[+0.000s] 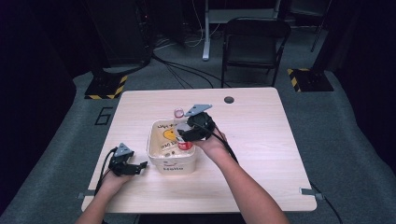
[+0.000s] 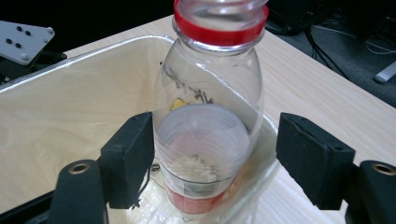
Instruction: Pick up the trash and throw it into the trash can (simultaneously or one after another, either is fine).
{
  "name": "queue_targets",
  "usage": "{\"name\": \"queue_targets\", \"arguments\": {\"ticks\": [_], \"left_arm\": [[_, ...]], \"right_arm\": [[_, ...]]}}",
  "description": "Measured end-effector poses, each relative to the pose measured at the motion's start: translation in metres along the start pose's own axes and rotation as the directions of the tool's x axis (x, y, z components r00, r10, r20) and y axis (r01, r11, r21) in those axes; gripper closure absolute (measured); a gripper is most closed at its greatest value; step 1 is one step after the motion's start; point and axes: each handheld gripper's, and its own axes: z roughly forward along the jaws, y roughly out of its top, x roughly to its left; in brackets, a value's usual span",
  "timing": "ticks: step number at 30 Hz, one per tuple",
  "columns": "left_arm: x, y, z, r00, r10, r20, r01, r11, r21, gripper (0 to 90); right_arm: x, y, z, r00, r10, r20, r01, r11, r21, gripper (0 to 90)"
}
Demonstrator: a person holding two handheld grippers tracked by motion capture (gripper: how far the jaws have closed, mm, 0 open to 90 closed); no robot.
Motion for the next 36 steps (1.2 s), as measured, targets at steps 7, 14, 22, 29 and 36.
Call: {"name": "queue_targets", "arguments": {"ticks": [7,14,22,29,36], "left_arm": [[0.000,0.000,0.000,1.0000,0.001,0.002,-0.001,1.0000,0.004,16.0],[0.000,0.000,0.000,1.0000,0.001,-0.001,-0.001,1.0000,0.001,16.0],[0.000,0.000,0.000,1.0000,0.001,0.000,-0.001,1.0000,0.001,16.0],[0.000,0.000,0.000,1.0000,0.003,0.000,-0.003,1.0000,0.002,16.0],[0.000,0.000,0.000,1.0000,0.001,0.001,-0.001,1.0000,0.005,16.0]], "right_arm": [[-0.006,-0.007,-0.021,1.0000,0.005,0.002,-0.005,0.999,-0.032,31.2],[-0.015,-0.022,-0.040,0.9998,0.017,0.009,-0.016,0.999,-0.050,33.7],[-0.020,-0.038,-0.052,0.9986,0.011,0.052,-0.008,0.999,-0.041,33.6],[-0.017,-0.056,-0.064,0.9959,-0.024,0.087,0.026,0.999,-0.019,33.5],[-0.017,-0.073,-0.072,0.9952,-0.005,0.098,0.008,1.000,-0.028,34.3]]}}
